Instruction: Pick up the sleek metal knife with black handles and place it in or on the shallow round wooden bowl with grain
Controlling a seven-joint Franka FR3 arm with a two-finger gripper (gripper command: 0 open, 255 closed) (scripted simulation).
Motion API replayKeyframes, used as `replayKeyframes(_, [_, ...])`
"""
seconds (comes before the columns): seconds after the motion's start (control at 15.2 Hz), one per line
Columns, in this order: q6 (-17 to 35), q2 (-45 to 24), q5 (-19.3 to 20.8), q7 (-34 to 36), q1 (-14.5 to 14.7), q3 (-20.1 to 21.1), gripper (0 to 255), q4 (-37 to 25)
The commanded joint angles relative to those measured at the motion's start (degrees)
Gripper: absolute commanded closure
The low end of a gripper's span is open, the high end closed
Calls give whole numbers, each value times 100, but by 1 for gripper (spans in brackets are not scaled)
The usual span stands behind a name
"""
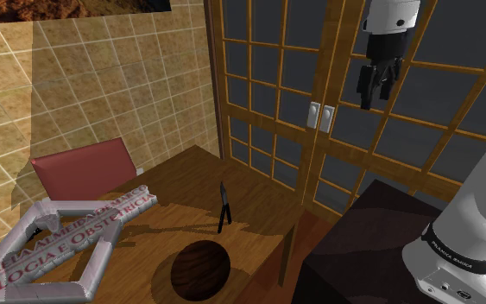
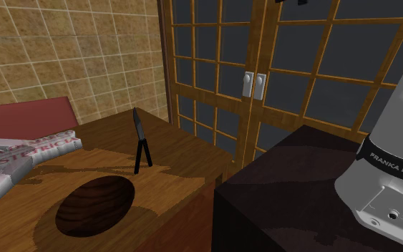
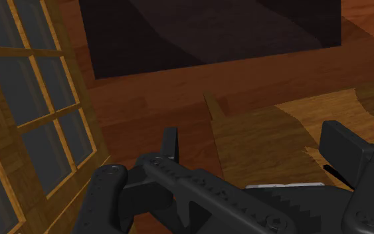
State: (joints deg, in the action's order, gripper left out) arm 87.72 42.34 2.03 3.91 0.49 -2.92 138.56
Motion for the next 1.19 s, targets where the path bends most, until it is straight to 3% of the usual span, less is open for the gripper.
replayKeyframes(0.0, [0,0,0,0,0,0,0,0])
replayKeyframes(0.53, [892,-1616,-456,577,269,426,0,-325])
replayKeyframes(1.12, [1586,-3634,-776,1119,526,797,0,-1240])
